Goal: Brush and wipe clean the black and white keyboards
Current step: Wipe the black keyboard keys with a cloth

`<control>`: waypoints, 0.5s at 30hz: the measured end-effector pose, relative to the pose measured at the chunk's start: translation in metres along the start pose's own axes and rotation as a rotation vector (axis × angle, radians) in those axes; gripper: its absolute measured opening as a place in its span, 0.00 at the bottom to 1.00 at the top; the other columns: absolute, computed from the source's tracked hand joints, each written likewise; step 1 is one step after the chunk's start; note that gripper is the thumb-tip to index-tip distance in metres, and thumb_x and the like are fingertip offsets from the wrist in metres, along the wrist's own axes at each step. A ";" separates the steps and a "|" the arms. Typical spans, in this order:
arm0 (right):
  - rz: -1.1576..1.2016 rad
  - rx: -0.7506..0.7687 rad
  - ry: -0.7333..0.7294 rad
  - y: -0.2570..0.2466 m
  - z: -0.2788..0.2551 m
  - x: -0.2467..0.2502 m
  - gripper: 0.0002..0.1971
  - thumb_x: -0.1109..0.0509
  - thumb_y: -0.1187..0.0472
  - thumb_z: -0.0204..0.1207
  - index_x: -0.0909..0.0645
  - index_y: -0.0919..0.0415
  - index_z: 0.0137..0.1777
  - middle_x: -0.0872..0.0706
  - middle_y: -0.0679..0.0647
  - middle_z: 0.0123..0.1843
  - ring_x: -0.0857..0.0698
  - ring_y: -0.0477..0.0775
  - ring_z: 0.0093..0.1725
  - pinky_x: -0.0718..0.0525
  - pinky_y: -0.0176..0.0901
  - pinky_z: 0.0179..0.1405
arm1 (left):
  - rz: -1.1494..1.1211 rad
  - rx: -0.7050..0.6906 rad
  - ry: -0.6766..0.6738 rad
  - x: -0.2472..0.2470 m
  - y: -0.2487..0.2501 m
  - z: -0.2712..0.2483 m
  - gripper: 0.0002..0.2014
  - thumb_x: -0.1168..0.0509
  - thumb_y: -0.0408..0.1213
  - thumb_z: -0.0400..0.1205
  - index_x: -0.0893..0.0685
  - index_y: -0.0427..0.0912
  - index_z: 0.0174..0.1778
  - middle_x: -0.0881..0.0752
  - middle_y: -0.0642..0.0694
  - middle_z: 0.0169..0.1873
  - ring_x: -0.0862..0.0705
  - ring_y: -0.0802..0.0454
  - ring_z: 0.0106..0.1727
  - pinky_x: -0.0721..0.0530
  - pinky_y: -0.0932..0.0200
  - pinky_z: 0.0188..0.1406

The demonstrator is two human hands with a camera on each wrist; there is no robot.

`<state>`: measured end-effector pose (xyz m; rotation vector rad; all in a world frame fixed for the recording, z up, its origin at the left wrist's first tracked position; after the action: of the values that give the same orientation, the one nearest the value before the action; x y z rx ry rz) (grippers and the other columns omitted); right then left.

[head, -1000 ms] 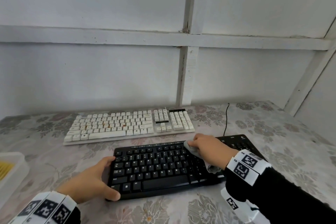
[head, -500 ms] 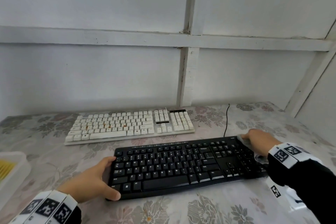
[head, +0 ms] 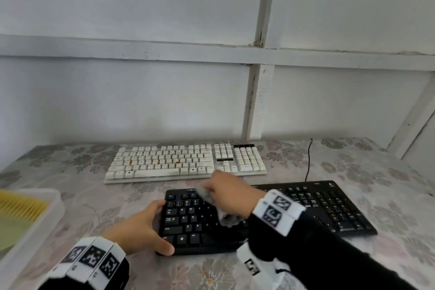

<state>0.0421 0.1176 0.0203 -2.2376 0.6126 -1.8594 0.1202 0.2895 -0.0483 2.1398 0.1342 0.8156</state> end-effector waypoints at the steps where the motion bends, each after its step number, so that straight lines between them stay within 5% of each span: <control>1: -0.051 0.055 -0.020 -0.017 0.009 -0.007 0.14 0.40 0.69 0.77 0.32 0.59 0.30 0.29 0.48 0.36 0.18 0.54 0.39 0.16 0.39 0.39 | 0.000 -0.001 -0.001 0.000 0.000 0.000 0.55 0.19 0.40 0.53 0.40 0.54 0.76 0.24 0.62 0.65 0.22 0.58 0.64 0.26 0.54 0.69; 5: -0.298 0.229 -0.076 -0.061 0.025 -0.029 0.11 0.40 0.73 0.78 0.27 0.61 0.36 0.35 0.52 0.35 0.36 0.50 0.30 0.32 0.48 0.41 | 0.029 0.014 -0.002 0.001 0.006 -0.001 0.48 0.20 0.34 0.61 0.39 0.52 0.74 0.21 0.58 0.61 0.21 0.58 0.60 0.22 0.64 0.57; 8: -0.336 0.165 -0.056 -0.061 0.028 -0.045 0.10 0.42 0.71 0.80 0.20 0.68 0.55 0.26 0.60 0.48 0.24 0.62 0.47 0.28 0.55 0.50 | 0.052 0.027 0.009 0.000 0.008 -0.002 0.48 0.21 0.33 0.64 0.41 0.51 0.76 0.22 0.56 0.63 0.23 0.55 0.63 0.25 0.61 0.59; 10: -0.338 0.114 -0.037 -0.057 0.025 -0.050 0.08 0.42 0.71 0.81 0.22 0.65 0.53 0.26 0.63 0.58 0.28 0.71 0.62 0.25 0.60 0.58 | 0.071 0.024 0.016 0.000 0.008 -0.003 0.49 0.21 0.34 0.64 0.43 0.52 0.77 0.23 0.58 0.61 0.24 0.56 0.62 0.26 0.64 0.56; 15: -0.337 0.108 0.009 -0.029 0.014 -0.040 0.10 0.40 0.75 0.76 0.30 0.58 0.44 0.27 0.64 0.62 0.28 0.68 0.63 0.26 0.58 0.49 | 0.033 0.003 0.008 0.000 0.008 -0.005 0.50 0.21 0.32 0.64 0.43 0.52 0.77 0.25 0.70 0.54 0.23 0.61 0.60 0.28 0.73 0.48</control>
<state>0.0557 0.1590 -0.0077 -2.3773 0.1343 -1.9946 0.1158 0.2876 -0.0407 2.1469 0.1049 0.8434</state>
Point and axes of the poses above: each hand's wrist, its own z-axis towards the middle knuckle, its own x-axis out of the back of the hand, y = z × x, the point moved 4 cm from there along z, towards the middle knuckle
